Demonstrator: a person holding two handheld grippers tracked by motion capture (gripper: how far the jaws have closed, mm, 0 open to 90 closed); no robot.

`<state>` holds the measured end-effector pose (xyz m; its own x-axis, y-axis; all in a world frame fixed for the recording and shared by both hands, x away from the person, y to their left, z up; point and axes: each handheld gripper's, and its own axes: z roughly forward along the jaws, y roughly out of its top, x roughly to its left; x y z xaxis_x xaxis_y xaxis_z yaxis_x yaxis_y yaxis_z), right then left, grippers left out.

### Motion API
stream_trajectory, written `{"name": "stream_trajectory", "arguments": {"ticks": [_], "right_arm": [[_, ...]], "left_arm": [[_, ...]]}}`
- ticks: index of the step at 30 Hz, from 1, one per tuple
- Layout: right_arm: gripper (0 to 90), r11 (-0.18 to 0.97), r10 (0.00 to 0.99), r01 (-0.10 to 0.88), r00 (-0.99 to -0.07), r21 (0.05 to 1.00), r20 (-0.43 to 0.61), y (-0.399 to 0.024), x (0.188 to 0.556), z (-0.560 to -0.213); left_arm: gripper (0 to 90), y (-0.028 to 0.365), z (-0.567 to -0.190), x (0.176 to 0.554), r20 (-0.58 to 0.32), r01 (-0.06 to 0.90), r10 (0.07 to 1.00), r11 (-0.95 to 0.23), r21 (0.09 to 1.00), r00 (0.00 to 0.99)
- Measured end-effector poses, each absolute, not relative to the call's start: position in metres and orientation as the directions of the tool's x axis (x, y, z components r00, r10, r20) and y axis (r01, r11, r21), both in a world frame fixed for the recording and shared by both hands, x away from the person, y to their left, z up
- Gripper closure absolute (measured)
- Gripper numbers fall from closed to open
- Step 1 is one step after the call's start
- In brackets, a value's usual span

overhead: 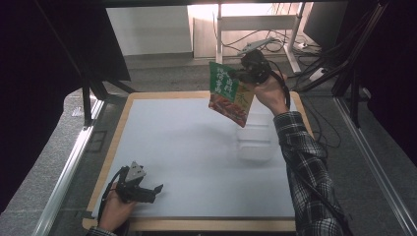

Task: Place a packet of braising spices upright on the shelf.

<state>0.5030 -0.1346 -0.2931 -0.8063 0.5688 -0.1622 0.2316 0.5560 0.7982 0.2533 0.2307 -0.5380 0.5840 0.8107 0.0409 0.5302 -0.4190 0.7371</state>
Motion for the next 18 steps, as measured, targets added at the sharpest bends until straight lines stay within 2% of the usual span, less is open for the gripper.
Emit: {"name": "stream_trajectory", "arguments": {"ticks": [18], "right_arm": [[89.6,0.547,0.611,0.300,-0.781,0.782,-0.128,-0.202,0.498,-0.302]], "left_arm": [[0.0,0.230,-0.538,0.253,0.047,0.534,0.812,-0.425,0.731,0.582]]}}
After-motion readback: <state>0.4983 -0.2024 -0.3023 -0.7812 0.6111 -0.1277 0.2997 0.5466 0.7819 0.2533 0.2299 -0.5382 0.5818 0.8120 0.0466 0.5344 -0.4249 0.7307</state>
